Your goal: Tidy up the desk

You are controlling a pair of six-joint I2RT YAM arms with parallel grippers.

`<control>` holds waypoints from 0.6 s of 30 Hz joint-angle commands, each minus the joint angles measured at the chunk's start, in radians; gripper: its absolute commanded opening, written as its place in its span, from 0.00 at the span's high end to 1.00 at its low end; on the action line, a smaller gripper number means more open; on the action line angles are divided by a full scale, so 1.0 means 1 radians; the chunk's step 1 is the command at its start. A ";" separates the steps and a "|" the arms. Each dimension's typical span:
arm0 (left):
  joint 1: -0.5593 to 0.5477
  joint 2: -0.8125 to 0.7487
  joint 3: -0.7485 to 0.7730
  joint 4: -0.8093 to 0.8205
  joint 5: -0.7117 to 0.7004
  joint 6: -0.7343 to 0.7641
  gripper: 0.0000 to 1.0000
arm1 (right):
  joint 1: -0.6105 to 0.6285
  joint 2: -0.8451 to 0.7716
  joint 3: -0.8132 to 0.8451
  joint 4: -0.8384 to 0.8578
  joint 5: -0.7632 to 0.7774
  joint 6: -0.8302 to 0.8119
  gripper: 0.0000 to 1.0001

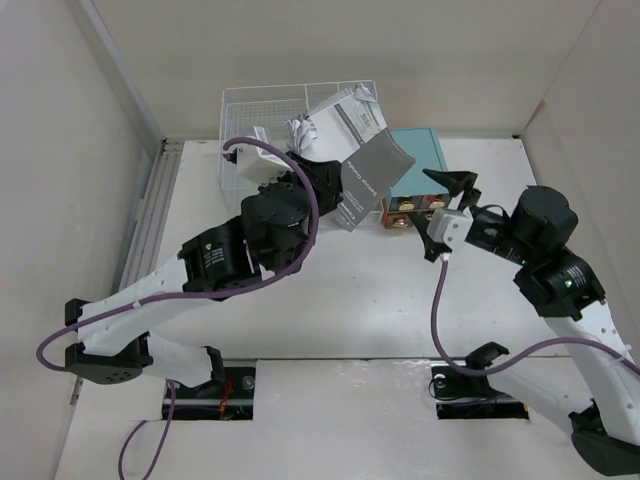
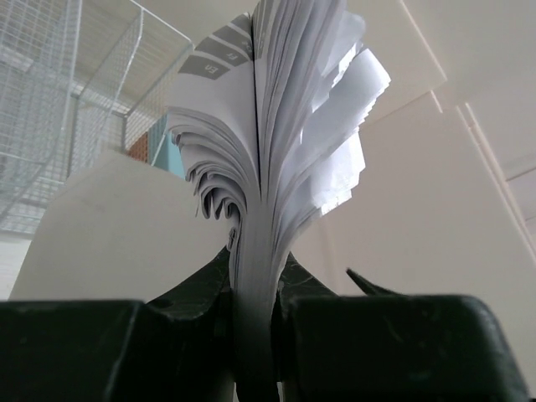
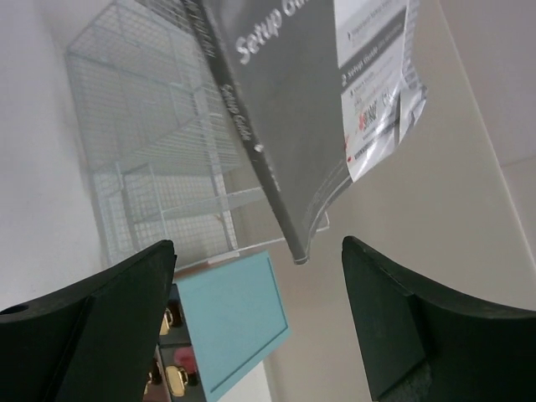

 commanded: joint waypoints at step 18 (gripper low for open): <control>0.046 0.075 0.046 0.122 0.052 -0.050 1.00 | 0.030 -0.036 -0.037 0.129 -0.093 0.039 0.21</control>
